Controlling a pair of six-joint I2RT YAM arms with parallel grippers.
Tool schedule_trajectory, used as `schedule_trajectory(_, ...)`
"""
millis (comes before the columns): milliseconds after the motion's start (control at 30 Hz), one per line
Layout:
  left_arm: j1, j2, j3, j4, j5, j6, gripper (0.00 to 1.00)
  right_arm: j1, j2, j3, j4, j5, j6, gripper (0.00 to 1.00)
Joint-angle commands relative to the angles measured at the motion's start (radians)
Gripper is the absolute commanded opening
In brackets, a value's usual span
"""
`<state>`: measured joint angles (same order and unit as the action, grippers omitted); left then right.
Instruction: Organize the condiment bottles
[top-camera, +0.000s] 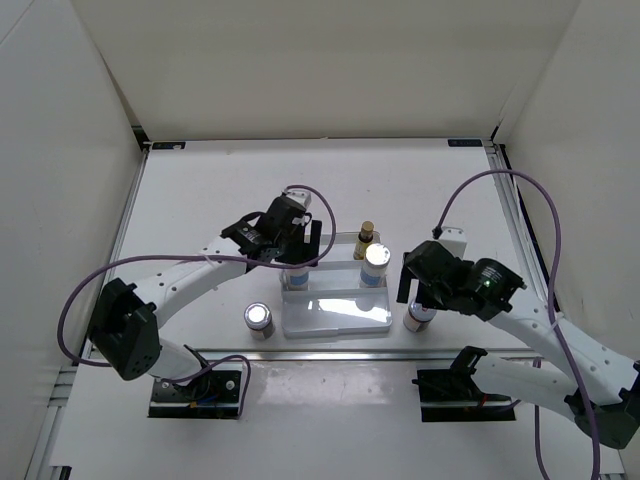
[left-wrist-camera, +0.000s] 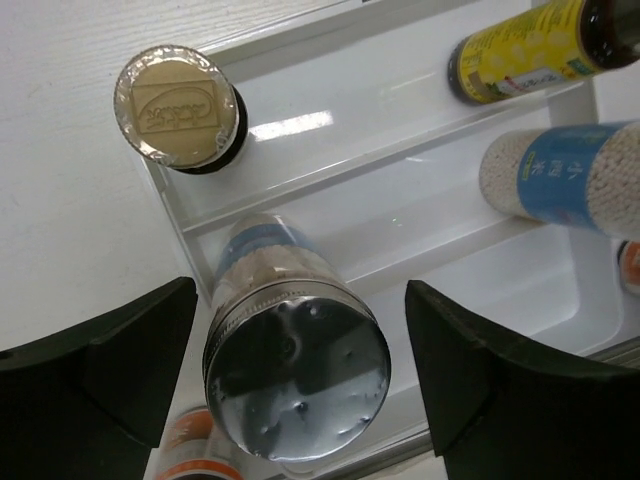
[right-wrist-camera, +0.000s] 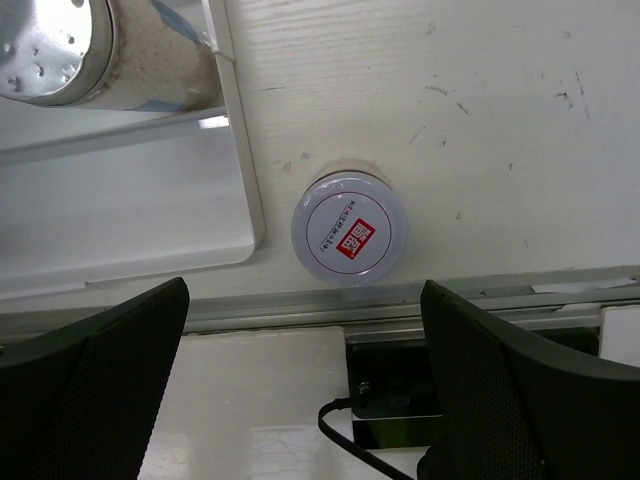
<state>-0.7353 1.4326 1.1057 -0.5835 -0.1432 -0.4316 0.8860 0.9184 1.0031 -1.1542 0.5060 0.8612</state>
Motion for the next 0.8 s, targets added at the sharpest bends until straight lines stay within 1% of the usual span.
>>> schedule_trajectory(0,-0.006,-0.018,-0.001,0.013,-0.016,-0.01,1.0,0.004,-0.012,-0.009,-0.006,-0.017,0.087,1.0)
schedule_trajectory(67,-0.006,-0.038,-0.001,0.001,-0.027,-0.01,1.0,0.004,-0.012,-0.044,-0.015,-0.026,0.116,1.0)
schedule_trajectory(167,-0.006,-0.11,0.008,-0.009,-0.038,-0.01,1.0,0.004,-0.012,-0.084,-0.024,-0.035,0.16,1.0)
schedule_trajectory(267,-0.006,-0.227,0.017,-0.018,-0.049,0.004,1.0,0.004,-0.012,-0.113,-0.024,-0.024,0.193,1.0)
schedule_trajectory(300,-0.006,-0.294,0.017,-0.018,-0.061,0.004,1.0,0.004,-0.012,-0.126,-0.015,-0.024,0.203,1.0)
schedule_trajectory(367,-0.006,-0.362,0.008,-0.027,-0.082,0.017,1.0,0.004,-0.012,-0.126,-0.015,-0.015,0.213,1.0)
schedule_trajectory(400,-0.015,-0.421,0.008,-0.039,-0.107,0.033,1.0,0.004,0.0,-0.138,-0.015,-0.015,0.223,1.0)
schedule_trajectory(567,-0.015,-0.535,-0.03,-0.163,-0.217,0.057,1.0,-0.018,0.053,-0.181,-0.006,0.009,0.271,1.0)
schedule_trajectory(700,-0.015,-0.595,-0.096,-0.225,-0.265,0.057,1.0,-0.048,0.108,-0.212,0.073,-0.014,0.271,1.0)
schedule_trajectory(767,-0.015,-0.616,-0.121,-0.234,-0.265,0.045,1.0,-0.064,0.131,-0.224,0.086,-0.023,0.262,0.95)
